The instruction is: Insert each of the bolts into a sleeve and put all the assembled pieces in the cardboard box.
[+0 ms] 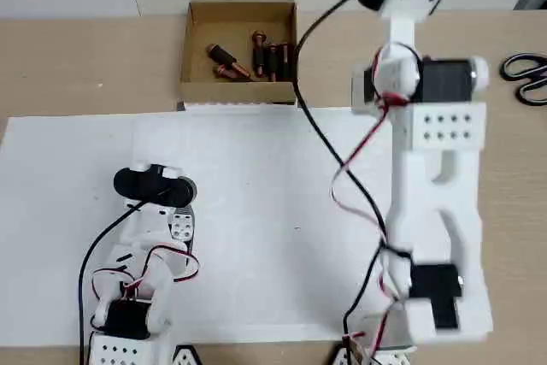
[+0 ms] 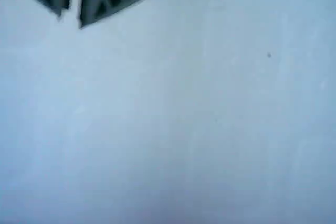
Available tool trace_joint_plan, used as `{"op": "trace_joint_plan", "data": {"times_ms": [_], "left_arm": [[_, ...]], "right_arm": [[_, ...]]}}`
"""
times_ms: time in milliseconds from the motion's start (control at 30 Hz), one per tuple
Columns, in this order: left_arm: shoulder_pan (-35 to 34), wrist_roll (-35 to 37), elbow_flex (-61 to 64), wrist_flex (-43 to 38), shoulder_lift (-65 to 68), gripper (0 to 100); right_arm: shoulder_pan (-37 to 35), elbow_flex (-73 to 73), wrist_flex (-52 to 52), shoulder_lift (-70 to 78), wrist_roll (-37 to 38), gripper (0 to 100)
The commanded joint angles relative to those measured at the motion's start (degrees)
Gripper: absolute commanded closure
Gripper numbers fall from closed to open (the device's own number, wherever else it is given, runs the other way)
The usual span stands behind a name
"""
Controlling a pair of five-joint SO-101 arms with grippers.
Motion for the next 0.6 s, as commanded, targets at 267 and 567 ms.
{"op": "trace_joint_plan", "data": {"times_ms": [267, 567], "left_arm": [[0.35, -0.18, -0.40, 0.44, -0.53, 99], [0.35, -0.18, -0.40, 0.44, -0.53, 99]], "right_arm": [[0.84, 53.80, -24.84, -38.46, -0.44, 98.9], [0.40, 93.63, -49.54, -63.96, -0.70, 99.6]]}}
